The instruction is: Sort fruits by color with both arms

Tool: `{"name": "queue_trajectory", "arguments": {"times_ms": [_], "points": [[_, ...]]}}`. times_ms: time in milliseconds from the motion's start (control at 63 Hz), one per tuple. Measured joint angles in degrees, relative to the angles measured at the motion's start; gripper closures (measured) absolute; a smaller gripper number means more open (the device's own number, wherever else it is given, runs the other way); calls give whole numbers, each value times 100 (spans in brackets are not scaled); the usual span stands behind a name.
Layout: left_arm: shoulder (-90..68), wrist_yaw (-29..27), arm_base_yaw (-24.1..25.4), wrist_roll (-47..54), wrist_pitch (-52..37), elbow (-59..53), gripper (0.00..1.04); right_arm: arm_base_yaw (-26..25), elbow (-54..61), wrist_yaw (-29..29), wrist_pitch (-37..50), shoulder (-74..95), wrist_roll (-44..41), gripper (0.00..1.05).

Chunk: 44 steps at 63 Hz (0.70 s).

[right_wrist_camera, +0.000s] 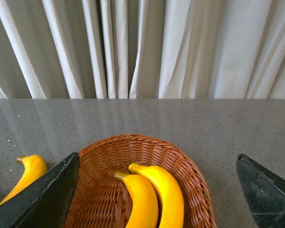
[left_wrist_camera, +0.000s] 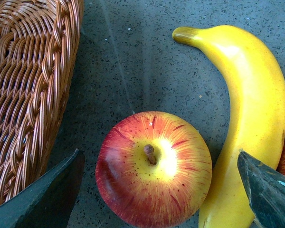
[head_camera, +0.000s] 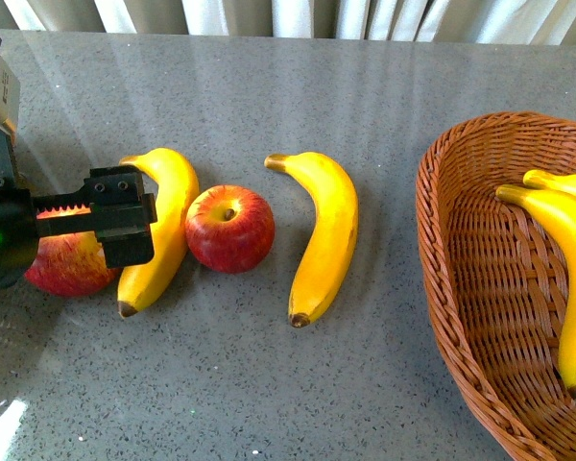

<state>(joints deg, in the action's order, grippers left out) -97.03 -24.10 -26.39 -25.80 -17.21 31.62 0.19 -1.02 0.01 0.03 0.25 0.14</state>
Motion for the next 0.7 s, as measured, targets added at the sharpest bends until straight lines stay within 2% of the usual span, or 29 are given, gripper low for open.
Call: {"name": "queue_trajectory", "arguments": {"times_ms": [698], "points": [[-531,50,129,-90,120,225,9,0,0,0,2,0,0,9]]}}
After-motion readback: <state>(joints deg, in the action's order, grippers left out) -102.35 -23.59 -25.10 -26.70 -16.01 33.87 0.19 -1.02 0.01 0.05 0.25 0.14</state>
